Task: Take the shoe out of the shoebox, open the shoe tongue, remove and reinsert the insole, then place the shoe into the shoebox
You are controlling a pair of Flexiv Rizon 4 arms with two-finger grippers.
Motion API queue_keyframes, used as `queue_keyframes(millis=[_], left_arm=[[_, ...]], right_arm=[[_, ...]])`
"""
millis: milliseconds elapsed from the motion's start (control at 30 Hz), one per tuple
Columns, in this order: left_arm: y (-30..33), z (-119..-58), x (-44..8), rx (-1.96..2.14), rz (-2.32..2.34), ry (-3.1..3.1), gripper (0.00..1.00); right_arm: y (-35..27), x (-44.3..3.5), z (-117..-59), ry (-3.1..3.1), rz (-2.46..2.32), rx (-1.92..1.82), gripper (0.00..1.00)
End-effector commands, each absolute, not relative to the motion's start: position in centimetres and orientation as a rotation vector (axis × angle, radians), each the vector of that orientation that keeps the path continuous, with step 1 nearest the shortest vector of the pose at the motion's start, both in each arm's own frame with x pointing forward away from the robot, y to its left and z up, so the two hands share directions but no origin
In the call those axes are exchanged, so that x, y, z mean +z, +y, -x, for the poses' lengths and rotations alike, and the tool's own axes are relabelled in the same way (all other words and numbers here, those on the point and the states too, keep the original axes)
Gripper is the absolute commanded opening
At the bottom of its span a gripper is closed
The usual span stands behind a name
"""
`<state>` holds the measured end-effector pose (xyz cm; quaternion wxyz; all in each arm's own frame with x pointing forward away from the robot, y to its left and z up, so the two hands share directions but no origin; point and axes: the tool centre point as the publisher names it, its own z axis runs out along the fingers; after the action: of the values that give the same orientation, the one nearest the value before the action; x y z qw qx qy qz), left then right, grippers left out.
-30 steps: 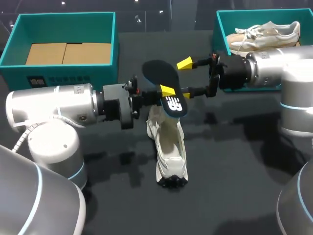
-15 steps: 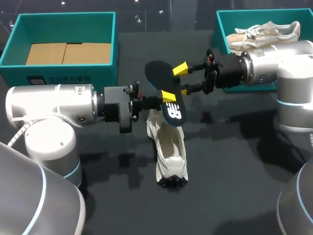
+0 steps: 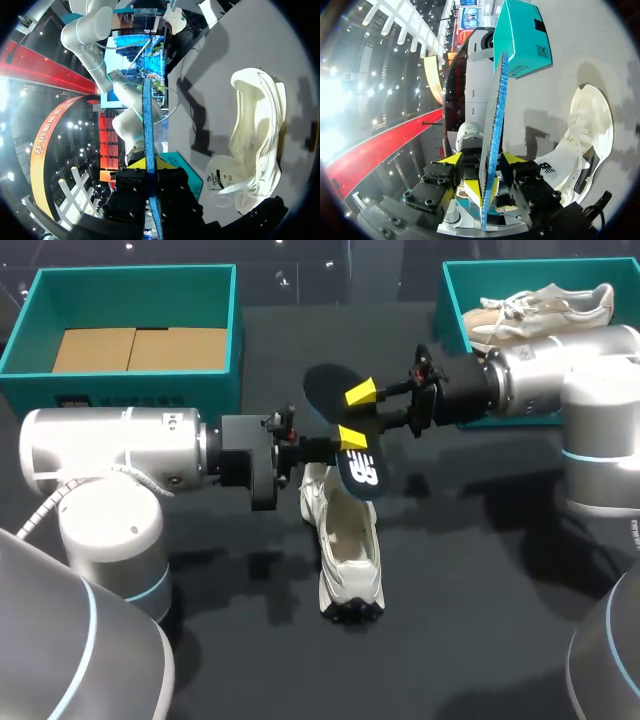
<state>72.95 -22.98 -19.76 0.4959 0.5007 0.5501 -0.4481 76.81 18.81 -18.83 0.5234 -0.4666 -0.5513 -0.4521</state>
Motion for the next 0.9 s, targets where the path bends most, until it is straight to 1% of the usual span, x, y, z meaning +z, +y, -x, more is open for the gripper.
queue_keyframes(millis=[33,167,267,333,367,400,467,800,833,867,900], left_arm=[[-23.6,-72.8,-19.8,-1.076,-1.22,1.332,0.0],[-23.8,-72.6,-19.9,-1.067,-1.229,1.328,0.0],[-23.9,-72.5,-20.0,-1.067,-1.231,1.327,0.0],[-24.0,-72.4,-20.0,-1.065,-1.235,1.326,0.0],[-24.0,-72.4,-20.0,-1.064,-1.236,1.325,0.0],[-24.0,-72.4,-20.0,-1.064,-1.236,1.325,0.0],[-24.1,-72.3,-20.0,-1.064,-1.239,1.323,0.0],[-23.9,-71.7,-19.9,-1.079,-1.245,1.327,0.0],[-23.8,-71.6,-19.8,-1.085,-1.243,1.328,0.2],[-23.7,-71.5,-19.7,-1.09,-1.242,1.329,0.37],[-23.3,-71.3,-19.6,-1.099,-1.239,1.331,0.87]], right_arm=[[19.0,-18.8,-76.1,-1.314,1.131,-1.089,0.41],[19.0,-18.8,-75.9,-1.31,1.136,-1.09,0.34],[18.9,-18.8,-75.8,-1.308,1.139,-1.094,0.31],[18.9,-18.8,-75.8,-1.307,1.14,-1.096,0.25],[18.9,-18.8,-75.8,-1.307,1.14,-1.096,0.19],[18.8,-18.8,-75.8,-1.307,1.14,-1.096,0.15],[18.8,-18.8,-75.7,-1.308,1.14,-1.096,0.0],[18.7,-19.0,-75.5,-1.31,1.137,-1.094,0.0],[18.7,-19.0,-75.5,-1.308,1.137,-1.095,0.0],[18.6,-19.0,-75.5,-1.307,1.136,-1.095,0.0],[18.5,-19.1,-75.5,-1.305,1.137,-1.095,0.0]])
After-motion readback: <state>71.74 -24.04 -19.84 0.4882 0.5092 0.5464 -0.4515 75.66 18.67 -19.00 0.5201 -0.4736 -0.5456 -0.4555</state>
